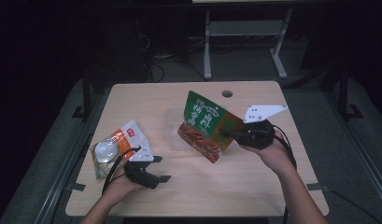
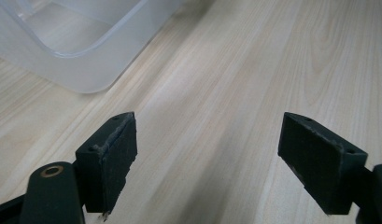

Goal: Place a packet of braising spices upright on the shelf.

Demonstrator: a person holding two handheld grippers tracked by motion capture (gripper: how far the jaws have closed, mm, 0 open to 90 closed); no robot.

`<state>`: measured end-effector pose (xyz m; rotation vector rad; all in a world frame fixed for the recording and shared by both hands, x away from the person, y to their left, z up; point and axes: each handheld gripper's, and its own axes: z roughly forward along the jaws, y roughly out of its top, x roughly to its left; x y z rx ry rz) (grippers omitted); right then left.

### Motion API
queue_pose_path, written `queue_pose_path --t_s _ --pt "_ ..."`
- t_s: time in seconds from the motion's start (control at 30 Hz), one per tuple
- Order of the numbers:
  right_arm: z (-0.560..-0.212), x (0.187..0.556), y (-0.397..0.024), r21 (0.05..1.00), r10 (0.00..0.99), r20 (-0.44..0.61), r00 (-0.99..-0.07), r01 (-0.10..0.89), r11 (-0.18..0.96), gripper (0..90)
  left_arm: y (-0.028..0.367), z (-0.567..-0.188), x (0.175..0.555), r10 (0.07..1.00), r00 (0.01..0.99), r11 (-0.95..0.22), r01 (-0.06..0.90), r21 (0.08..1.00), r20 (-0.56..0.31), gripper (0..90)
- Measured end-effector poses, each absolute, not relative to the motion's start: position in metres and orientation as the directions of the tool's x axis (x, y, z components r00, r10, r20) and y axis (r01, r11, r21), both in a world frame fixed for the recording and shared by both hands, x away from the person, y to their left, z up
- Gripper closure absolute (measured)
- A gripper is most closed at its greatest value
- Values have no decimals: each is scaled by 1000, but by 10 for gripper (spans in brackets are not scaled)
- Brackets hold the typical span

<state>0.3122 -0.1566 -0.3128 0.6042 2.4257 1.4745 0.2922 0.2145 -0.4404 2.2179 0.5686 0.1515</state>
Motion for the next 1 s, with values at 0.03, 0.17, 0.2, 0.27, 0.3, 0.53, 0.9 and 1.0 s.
queue_pose_path --t_s 0.03,0.17,0.2,0.27,0.3,0.53,0.9,1.0 --pt "-311 314 -157 889 473 10 -881 225 400 900 215 -441 292 449 890 -558 348 754 -79 188" --pt "-307 325 -159 893 505 17 -863 240 381 900 215 -442 293 449 890 -561 348 751 -78 183" --pt "-306 328 -158 895 513 20 -858 244 374 900 215 -442 293 447 891 -561 348 751 -79 182" --pt "-305 332 -158 897 522 18 -853 245 369 900 215 -442 292 445 892 -562 349 750 -81 180" --pt "-304 335 -158 897 527 21 -850 248 365 900 215 -443 292 445 892 -564 348 748 -80 177" --pt "-301 350 -155 897 555 18 -832 258 359 900 214 -444 293 440 894 -573 348 742 -80 174" --pt "-303 368 -151 886 620 3 -785 290 363 900 214 -444 293 441 894 -573 349 741 -80 170" --pt "-306 373 -152 884 631 4 -775 298 360 900 214 -445 293 442 893 -573 350 741 -80 168"
